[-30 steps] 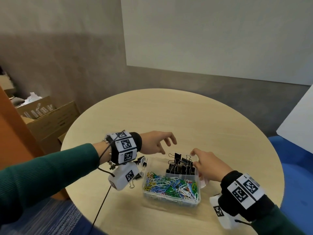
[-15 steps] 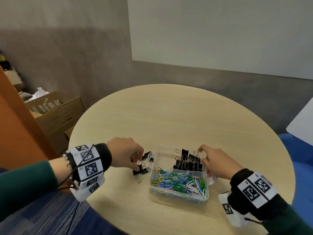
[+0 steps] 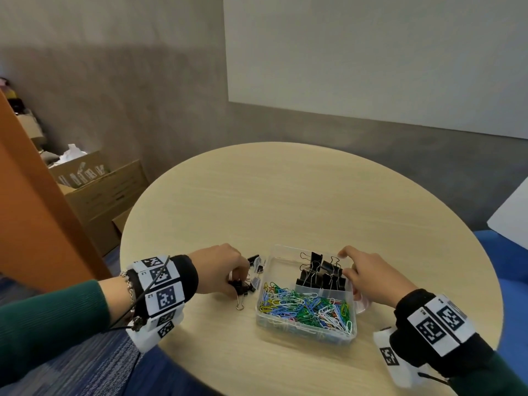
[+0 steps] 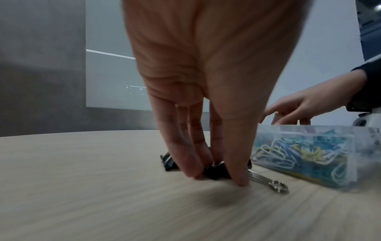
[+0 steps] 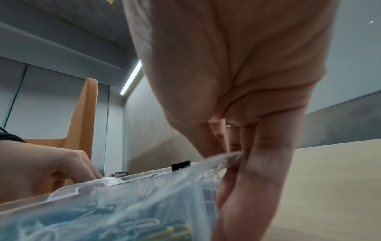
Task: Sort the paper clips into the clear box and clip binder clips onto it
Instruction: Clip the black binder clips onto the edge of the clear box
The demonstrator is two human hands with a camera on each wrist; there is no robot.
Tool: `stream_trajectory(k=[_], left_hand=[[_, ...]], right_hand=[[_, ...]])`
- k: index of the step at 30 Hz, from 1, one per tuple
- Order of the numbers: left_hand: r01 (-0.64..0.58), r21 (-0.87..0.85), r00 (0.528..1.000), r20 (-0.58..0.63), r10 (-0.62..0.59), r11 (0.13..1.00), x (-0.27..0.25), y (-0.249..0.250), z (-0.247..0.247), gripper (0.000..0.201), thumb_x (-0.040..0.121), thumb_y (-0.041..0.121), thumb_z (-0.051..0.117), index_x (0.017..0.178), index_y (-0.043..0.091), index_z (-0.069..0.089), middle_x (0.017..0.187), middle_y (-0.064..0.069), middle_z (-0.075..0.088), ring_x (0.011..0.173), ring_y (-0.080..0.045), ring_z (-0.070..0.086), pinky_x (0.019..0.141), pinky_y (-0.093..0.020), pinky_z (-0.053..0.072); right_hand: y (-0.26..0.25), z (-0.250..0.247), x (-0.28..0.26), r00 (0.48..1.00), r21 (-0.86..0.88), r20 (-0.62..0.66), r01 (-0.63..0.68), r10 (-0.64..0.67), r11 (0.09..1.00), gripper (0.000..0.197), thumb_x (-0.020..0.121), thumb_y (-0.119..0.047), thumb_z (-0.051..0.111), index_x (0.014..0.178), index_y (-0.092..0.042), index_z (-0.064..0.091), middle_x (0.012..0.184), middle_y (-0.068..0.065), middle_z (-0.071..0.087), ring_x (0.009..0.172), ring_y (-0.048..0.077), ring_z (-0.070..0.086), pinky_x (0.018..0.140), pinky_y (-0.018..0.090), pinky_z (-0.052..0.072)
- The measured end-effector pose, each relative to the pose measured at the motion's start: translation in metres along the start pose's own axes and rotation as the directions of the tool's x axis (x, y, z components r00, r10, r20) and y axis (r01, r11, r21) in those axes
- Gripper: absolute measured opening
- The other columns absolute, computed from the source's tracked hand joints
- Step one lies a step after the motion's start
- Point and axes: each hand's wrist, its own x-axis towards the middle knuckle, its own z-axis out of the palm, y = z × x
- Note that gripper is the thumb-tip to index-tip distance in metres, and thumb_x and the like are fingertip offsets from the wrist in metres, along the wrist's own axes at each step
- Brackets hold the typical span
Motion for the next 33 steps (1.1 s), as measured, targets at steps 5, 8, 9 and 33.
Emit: stream_trajectory(k=[5,8,9,33], left_hand=[[0.009,0.033,1.0,-0.015,-0.008,0.999,-0.005,0.0,0.003,0.029,0.083,0.03,0.066,0.112,0.029,0.06,0.104,0.005,0.06,0.081,-0.008,0.044,0.07,-0.027,0.042],[0.004,0.021,1.0,0.003,-0.005,1.0,-0.008,0.0,0.006,0.031,0.083,0.028,0.064,0.114,0.031,0.061,0.108,0.004,0.057,0.085,-0.009,0.046,0.075,-0.029,0.046],[0.002,0.002,1.0,0.002,-0.002,1.0,-0.009,0.0,0.007,0.03,0.082,0.027,0.064,0.112,0.031,0.062,0.108,0.004,0.057,0.087,-0.011,0.049,0.078,-0.03,0.048],[-0.168,-0.06,0.93,-0.341,0.138,0.984,0.026,0.03,-0.053,0.021,0.083,0.022,0.068,0.103,0.026,0.063,0.103,0.005,0.051,0.088,-0.011,0.053,0.082,-0.023,0.048]], right_hand=[[0.001,0.0,0.001,1.0,-0.017,-0.005,0.003,-0.003,1.0,0.031,0.1,-0.017,0.041,0.131,-0.017,0.042,0.085,0.004,0.061,0.057,0.007,0.063,0.055,0.016,0.045],[0.0,0.0,0.0,1.0,-0.009,-0.001,0.004,-0.004,1.0,0.031,0.1,-0.017,0.041,0.131,-0.017,0.042,0.082,0.003,0.061,0.055,0.006,0.061,0.053,0.016,0.043],[0.0,0.0,0.0,1.0,-0.01,0.001,0.004,-0.004,1.0,0.031,0.1,-0.017,0.041,0.131,-0.017,0.042,0.079,0.002,0.061,0.054,0.006,0.06,0.052,0.016,0.043],[0.0,0.001,0.0,1.0,0.003,-0.01,0.005,-0.005,1.0,0.031,0.1,-0.016,0.041,0.131,-0.015,0.042,0.079,0.003,0.059,0.051,0.005,0.058,0.045,0.012,0.041]])
